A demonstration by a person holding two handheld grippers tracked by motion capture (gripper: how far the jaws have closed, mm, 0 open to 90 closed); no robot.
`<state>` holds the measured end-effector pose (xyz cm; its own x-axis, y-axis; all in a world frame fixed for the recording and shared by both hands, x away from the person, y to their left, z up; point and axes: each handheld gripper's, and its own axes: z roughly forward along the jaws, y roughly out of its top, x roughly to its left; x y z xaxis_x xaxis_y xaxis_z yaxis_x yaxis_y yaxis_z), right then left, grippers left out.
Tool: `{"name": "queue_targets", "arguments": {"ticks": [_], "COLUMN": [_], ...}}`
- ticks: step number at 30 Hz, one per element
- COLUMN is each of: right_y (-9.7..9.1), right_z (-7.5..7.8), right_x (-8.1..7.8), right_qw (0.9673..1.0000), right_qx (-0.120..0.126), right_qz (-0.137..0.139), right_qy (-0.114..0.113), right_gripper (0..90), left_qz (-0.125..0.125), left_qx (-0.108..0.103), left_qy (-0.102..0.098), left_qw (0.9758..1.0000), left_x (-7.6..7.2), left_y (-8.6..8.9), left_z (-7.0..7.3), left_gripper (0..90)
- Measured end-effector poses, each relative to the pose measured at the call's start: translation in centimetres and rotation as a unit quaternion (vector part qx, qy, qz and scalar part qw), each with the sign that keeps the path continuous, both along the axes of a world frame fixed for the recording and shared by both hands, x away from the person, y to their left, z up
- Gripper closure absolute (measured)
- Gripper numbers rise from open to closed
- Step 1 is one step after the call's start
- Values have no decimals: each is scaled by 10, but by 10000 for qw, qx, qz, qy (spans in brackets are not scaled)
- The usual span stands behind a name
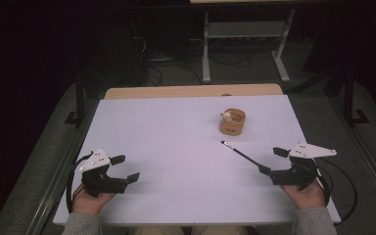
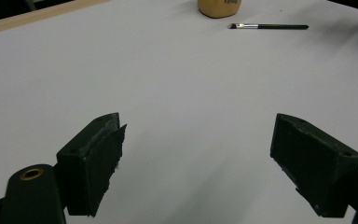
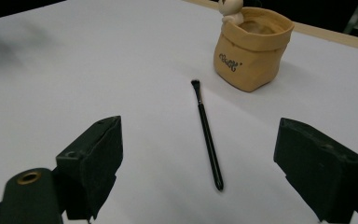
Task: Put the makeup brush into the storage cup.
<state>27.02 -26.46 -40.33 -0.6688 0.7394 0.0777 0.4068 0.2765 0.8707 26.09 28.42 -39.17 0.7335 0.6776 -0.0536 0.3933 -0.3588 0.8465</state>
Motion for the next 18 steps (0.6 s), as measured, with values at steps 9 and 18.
{"name": "queue_targets", "arguments": {"ticks": [9,18], "right_y": [2,1], "right_z": [0,0], "right_x": [0,1], "right_qw": [10000,9999], "right_qx": [-24,-54], "right_qz": [42,58], "right_qy": [45,94], "right_gripper": [146,147], "left_qz": [-7,6], "left_qx": [7,21], "left_qy": [36,60], "left_qw": [10000,10000], "left_x": [0,0], "left_y": [0,1], "left_z": [0,-1], "left_gripper": [160,160]}}
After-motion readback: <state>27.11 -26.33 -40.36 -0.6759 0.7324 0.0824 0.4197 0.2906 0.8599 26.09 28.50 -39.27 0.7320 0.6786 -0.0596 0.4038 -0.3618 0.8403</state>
